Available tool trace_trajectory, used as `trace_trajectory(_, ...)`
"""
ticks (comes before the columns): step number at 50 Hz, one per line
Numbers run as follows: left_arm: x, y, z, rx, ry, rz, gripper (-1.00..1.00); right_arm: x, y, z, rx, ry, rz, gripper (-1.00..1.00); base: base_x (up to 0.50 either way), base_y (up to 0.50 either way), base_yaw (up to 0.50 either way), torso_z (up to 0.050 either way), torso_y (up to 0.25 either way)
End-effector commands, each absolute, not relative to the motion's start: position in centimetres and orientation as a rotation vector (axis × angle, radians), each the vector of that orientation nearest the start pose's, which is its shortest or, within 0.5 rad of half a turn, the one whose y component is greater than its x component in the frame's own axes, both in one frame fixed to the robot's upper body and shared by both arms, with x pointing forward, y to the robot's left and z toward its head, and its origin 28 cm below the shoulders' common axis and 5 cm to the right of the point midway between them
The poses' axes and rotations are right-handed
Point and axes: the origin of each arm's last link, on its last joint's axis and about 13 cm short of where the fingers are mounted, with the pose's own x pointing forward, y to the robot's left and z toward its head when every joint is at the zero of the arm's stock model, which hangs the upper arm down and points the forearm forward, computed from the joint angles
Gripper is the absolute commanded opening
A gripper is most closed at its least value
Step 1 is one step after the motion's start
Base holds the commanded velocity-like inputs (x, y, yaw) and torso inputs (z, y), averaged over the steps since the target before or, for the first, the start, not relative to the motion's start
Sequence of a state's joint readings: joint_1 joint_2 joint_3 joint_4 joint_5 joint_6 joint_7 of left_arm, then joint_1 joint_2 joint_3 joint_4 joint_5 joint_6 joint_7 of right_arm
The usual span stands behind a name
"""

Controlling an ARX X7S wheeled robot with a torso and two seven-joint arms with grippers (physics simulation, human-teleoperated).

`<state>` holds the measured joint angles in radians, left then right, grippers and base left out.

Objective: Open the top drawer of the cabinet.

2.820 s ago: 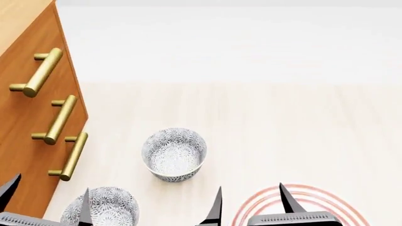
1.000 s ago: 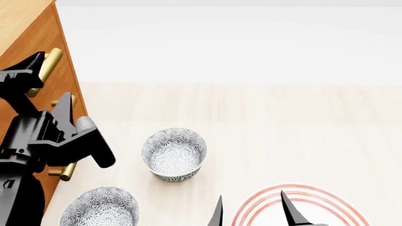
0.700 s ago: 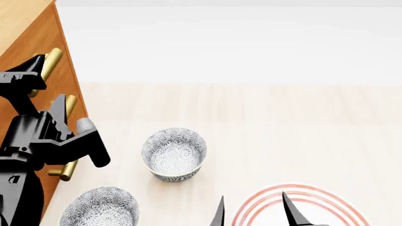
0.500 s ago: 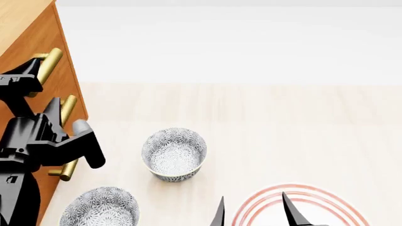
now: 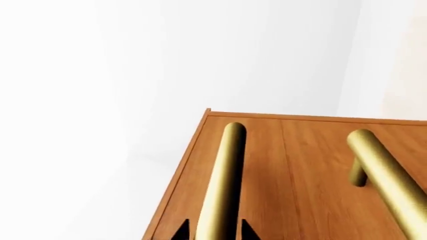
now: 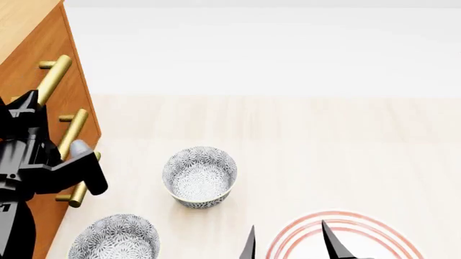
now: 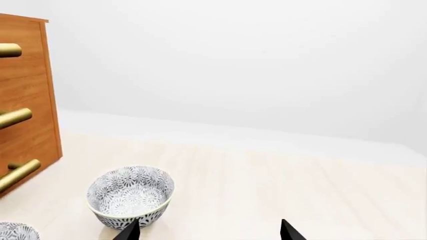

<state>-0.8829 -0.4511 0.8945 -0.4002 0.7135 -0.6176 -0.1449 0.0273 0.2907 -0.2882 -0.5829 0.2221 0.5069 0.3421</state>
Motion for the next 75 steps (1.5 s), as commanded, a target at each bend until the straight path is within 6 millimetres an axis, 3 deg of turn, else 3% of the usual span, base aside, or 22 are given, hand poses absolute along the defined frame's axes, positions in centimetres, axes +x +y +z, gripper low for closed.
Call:
trace_trajectory(1,35.4,27.7,15.0,1.595,-0.067,0.267,-1.0,18.9,-8.5,9.5,-0.085,-0.031,0.058,1.0,0.0,0.0,0.0,0.0,0.0)
trace_trajectory(16,35.7,26.7,15.4,1.602,-0.086,0.256,-1.0,18.8,-8.7,9.2,-0.076,-0.028,0.055,1.0,0.0,0.0,0.0,0.0,0.0)
trace_trajectory(30,36.4,23.4,16.4,1.637,-0.159,0.232,-1.0,18.6,-8.8,9.1,-0.07,-0.027,0.053,1.0,0.01,0.0,0.0,0.0,0.0)
trace_trajectory(50,36.3,19.5,16.2,1.69,-0.22,0.157,-1.0,18.6,-9.0,9.0,-0.065,-0.028,0.051,1.0,0.01,0.0,0.0,0.0,0.0)
trace_trajectory(69,36.7,20.3,16.1,1.684,-0.212,0.212,-1.0,18.7,-9.1,8.9,-0.063,-0.023,0.048,1.0,0.0,0.0,0.0,0.0,0.0)
trace_trajectory(70,36.8,20.3,16.0,1.685,-0.182,0.18,1.0,18.7,-9.1,8.9,-0.063,-0.023,0.048,1.0,0.01,0.0,0.0,0.0,0.0)
trace_trajectory(75,36.8,20.2,16.1,1.682,-0.187,0.173,1.0,18.7,-9.1,8.8,-0.062,-0.02,0.046,1.0,0.0,0.0,0.0,0.0,0.0)
